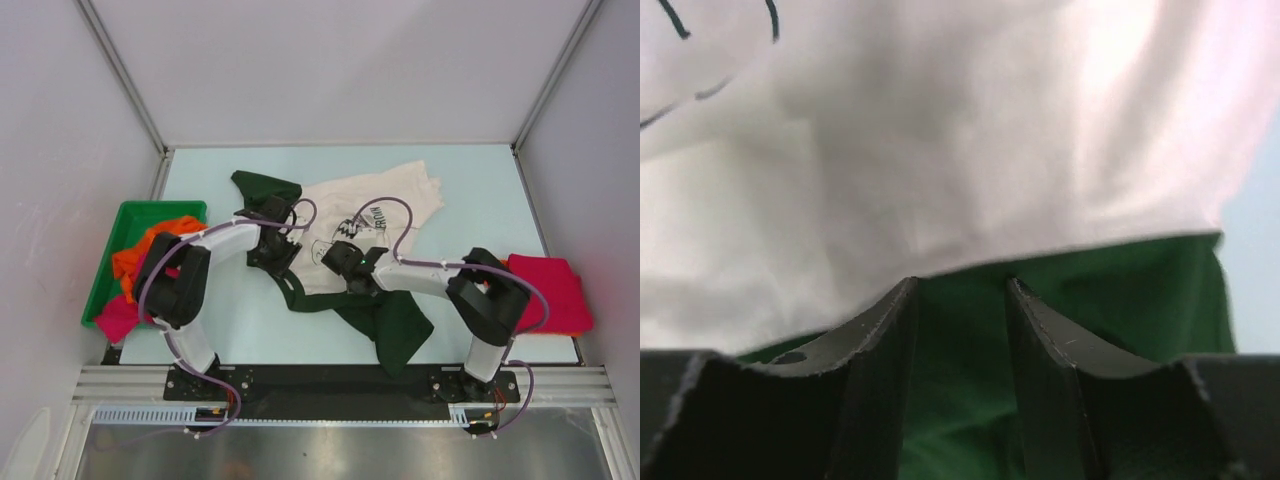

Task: Fold and stack the t-shirts
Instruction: Flatten out the tshirt

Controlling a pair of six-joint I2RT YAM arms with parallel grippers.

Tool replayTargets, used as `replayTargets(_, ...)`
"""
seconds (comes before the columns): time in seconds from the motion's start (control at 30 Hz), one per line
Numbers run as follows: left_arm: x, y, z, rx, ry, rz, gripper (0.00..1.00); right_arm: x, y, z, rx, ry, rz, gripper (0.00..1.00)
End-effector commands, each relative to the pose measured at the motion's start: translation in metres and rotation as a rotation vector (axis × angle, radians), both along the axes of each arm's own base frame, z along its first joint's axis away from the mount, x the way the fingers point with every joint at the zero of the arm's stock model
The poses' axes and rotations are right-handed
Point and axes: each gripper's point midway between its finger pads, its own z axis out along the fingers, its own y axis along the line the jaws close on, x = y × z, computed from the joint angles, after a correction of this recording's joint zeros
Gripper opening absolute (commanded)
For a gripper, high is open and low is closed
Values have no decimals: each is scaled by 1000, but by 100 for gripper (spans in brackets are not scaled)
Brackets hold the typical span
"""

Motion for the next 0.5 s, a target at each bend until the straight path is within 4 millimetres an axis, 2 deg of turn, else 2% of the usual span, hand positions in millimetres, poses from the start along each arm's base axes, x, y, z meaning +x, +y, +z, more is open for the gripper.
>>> replayTargets(0.0, 33, 11, -19, 50, -34, 68, 46, 27, 22, -10, 26, 12, 20, 45)
replayTargets(0.03, 39, 12, -18, 50, -30, 83, 46, 27, 23, -22, 13, 41, 24, 45)
replayTargets(0.1, 45, 21, -25, 61, -10, 118, 45, 35, 26, -27, 16, 51, 24, 45)
replayTargets(0.27, 78, 34, -16, 48, -40, 189, 45, 54, 35, -42, 37, 90, 31, 44)
replayTargets(0.3, 89, 35, -9, 42, -54, 198, 45, 61, 31, -45, 40, 96, 16, 44)
replayTargets(0.37, 100, 48, -14, 79, -52, 227, 45, 73, 34, -48, 63, 104, 9, 44)
replayTargets(0.43, 121, 51, -4, 80, -79, 248, 45, 89, 28, -49, 80, 108, -15, 43)
replayTargets(0.47, 127, 57, -7, 85, -74, 265, 45, 101, 33, -45, 86, 93, -4, 43)
